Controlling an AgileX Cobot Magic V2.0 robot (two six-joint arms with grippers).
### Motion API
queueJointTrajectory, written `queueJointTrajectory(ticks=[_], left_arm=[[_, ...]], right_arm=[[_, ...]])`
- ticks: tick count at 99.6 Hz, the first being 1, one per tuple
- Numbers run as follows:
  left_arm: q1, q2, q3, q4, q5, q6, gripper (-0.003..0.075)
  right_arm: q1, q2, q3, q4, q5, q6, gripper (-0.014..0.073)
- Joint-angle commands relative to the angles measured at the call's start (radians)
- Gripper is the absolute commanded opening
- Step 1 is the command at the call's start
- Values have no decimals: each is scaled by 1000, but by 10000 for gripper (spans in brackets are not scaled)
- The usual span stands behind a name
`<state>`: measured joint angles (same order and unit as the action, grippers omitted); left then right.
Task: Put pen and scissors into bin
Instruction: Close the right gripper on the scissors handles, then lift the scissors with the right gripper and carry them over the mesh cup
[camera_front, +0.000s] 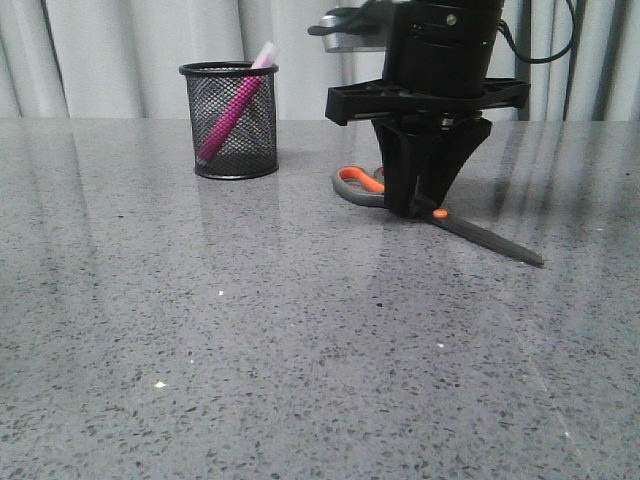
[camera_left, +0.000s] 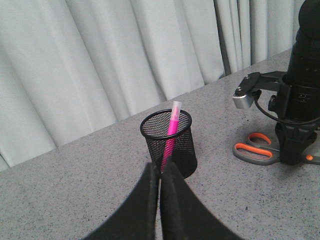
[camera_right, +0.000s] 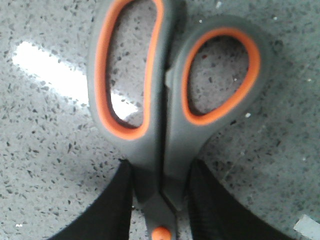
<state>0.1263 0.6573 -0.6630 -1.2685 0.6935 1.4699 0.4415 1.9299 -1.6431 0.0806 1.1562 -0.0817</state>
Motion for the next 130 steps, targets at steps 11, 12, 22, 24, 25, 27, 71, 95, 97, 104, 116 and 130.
queueJointTrajectory(ticks=[11,12,22,24,25,27,71,95,97,104,116,130], left_arm=[[-6,1,-26,-57,-20,-3,-22],[-6,1,-26,-57,-20,-3,-22],[-6,1,-26,-57,-20,-3,-22],[-6,1,-26,-57,-20,-3,-22],[-6,1,-26,-57,-20,-3,-22],[-6,1,-26,-57,-20,-3,-22],[-6,1,-26,-57,-22,-3,-22],[-6,1,-26,-57,-22,-3,-22],[-6,1,-26,-57,-22,-3,-22],[-6,1,-26,-57,-22,-3,-22],[-6,1,-26,-57,-22,-3,-22],[-6,1,-26,-57,-22,-3,-22]], right_arm=[[-1,-42,-19,-6,13,-1,-74],[-1,-42,-19,-6,10,-1,-74],[-1,-68,-19,-1,-13,-1,-74],[-1,-77,-19,1,-23,-1,-74],[-1,-80,-19,2,-26,-1,-74],[-1,-90,-19,8,-38,-1,-74],[58,-323,25,96,-448,-7,-74],[126,-381,165,97,-837,-7,-74],[132,-387,186,97,-887,-7,-74],[150,-403,261,101,-1088,-7,-74],[169,-416,352,132,-1399,-7,-74],[170,-407,362,132,-1524,-7,-74]])
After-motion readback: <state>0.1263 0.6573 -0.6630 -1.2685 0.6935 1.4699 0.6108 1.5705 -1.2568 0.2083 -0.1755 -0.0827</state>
